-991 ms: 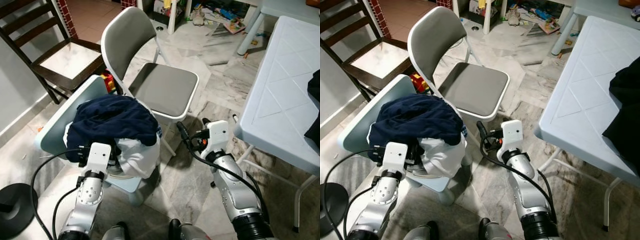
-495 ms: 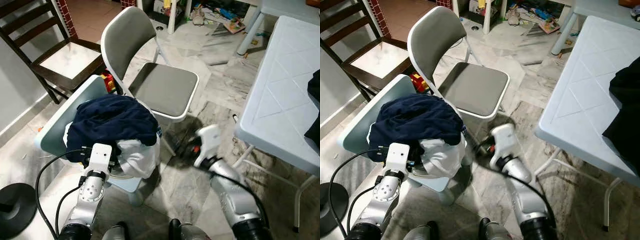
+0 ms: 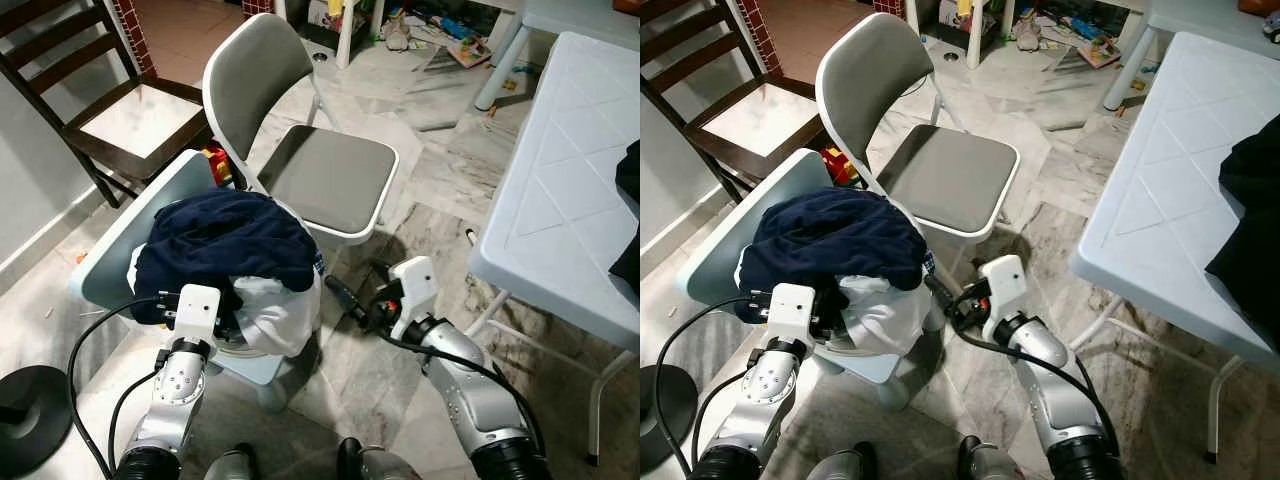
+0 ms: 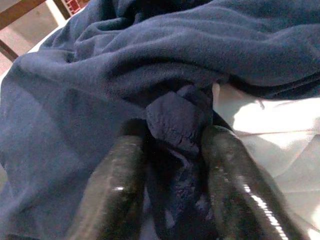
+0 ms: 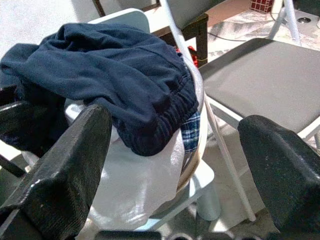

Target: Hang hanger

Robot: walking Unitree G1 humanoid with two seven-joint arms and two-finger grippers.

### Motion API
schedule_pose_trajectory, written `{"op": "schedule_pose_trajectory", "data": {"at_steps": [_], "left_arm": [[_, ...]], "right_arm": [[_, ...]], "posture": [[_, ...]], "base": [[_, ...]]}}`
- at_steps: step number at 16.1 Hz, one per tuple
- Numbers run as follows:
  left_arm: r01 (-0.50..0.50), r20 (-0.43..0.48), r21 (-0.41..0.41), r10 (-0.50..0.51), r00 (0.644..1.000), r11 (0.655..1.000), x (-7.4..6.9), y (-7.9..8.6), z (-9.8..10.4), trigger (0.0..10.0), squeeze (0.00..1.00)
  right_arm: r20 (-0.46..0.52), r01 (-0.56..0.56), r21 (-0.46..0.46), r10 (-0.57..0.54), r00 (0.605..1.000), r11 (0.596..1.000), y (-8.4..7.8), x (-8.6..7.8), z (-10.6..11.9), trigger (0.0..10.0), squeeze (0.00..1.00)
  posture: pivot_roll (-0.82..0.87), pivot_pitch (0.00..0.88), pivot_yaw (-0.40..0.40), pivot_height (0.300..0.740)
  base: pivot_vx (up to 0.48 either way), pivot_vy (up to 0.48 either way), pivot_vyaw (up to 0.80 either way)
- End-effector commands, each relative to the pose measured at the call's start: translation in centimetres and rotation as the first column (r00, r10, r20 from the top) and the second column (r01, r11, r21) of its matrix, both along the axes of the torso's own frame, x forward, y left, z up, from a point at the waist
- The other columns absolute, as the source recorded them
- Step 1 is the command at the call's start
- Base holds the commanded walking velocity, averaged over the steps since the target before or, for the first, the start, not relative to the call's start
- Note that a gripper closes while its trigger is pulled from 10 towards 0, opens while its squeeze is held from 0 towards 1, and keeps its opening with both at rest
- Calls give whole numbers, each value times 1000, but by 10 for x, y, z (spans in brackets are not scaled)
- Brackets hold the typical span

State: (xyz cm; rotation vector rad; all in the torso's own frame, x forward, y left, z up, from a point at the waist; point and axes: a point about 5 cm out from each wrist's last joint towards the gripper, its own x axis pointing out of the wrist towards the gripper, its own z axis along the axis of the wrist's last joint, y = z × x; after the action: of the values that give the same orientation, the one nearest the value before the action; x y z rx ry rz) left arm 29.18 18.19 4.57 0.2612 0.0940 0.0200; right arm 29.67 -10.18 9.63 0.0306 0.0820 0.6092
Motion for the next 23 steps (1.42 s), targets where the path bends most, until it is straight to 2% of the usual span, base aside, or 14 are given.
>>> {"op": "schedule_pose_trajectory", "data": {"at_steps": [1, 5, 9, 12, 14, 15, 16, 17, 18, 19, 20, 21, 22, 23], "left_arm": [[11, 11, -4, -11, 1000, 1000, -3, 2, 1, 0, 0], [38, 41, -24, -37, 998, 999, -5, -2, 4, 0, 0], [173, 130, -83, -162, 978, 981, -17, -25, 16, 0, 0], [225, 228, -93, -199, 953, 970, -21, -34, 38, 0, 0], [289, 337, -95, -242, 910, 953, -18, -41, 70, 0, 0], [330, 440, -112, -251, 862, 937, -15, -41, 100, 0, 0], [404, 560, -145, -262, 786, 903, -10, -40, 142, 0, 0], [414, 596, -167, -243, 765, 895, -9, -36, 156, 0, 0], [420, 648, -252, -171, 742, 872, -4, -20, 182, 0, 0], [401, 657, -282, -130, 742, 872, -2, -9, 188, 0, 0], [370, 653, -285, -103, 750, 884, -1, 2, 188, 0, 0], [264, 610, -264, -51, 791, 928, -1, 24, 175, 0, 0], [174, 551, -267, 2, 834, 948, -5, 42, 157, 0, 0], [128, 501, -261, 21, 865, 957, -12, 49, 141, 0, 0]], "right_arm": [[15, 27, -46, -26, 1000, 999, -2, -1, -3, 10000, 0], [0, 37, -52, -37, 999, 998, -4, -2, -7, 10000, 0], [4, 39, -74, -38, 999, 997, -4, -4, -9, 10000, 0], [4, 35, -84, -35, 999, 996, -5, -5, -10, 10000, 0], [8, 35, -88, -34, 999, 995, -6, -3, -10, 10000, 0], [11, 36, -90, -35, 999, 995, -6, -2, -9, 10000, 0], [15, 35, -90, -34, 999, 995, -5, -2, -9, 10000, 0], [17, 34, -90, -32, 999, 995, -5, -2, -9, 10000, 0], [16, 30, -90, -28, 999, 995, -3, -3, -10, 10000, 0], [16, 26, -91, -25, 1000, 995, -2, -4, -10, 10000, 0], [16, 23, -92, -22, 1000, 995, -1, -4, -11, 10000, 0], [15, 19, -94, -17, 1000, 995, 0, -5, -12, 10000, 0], [16, 15, -101, -14, 1000, 995, 0, -5, -12, 10000, 0], [16, 16, -103, -15, 1000, 995, -1, -5, -13, 10000, 0]], "posture": [[4, 235, -39, 740], [5, 240, -34, 740], [6, 240, -31, 740], [8, 240, -36, 740], [13, 242, -40, 740], [17, 243, -45, 740], [21, 243, -47, 740], [24, 244, -48, 740], [26, 245, -50, 740], [29, 244, -50, 740], [33, 246, -49, 740], [28, 248, -50, 740], [30, 248, -50, 740], [30, 250, -50, 740]], "base": [[0, 0, 0], [0, 0, 0], [0, 0, 0], [0, 0, 0], [0, 0, 0], [0, 0, 0], [0, 0, 0], [0, 0, 0], [0, 0, 0], [0, 0, 0], [0, 0, 0], [0, 0, 0], [0, 0, 0], [0, 0, 0]]}}
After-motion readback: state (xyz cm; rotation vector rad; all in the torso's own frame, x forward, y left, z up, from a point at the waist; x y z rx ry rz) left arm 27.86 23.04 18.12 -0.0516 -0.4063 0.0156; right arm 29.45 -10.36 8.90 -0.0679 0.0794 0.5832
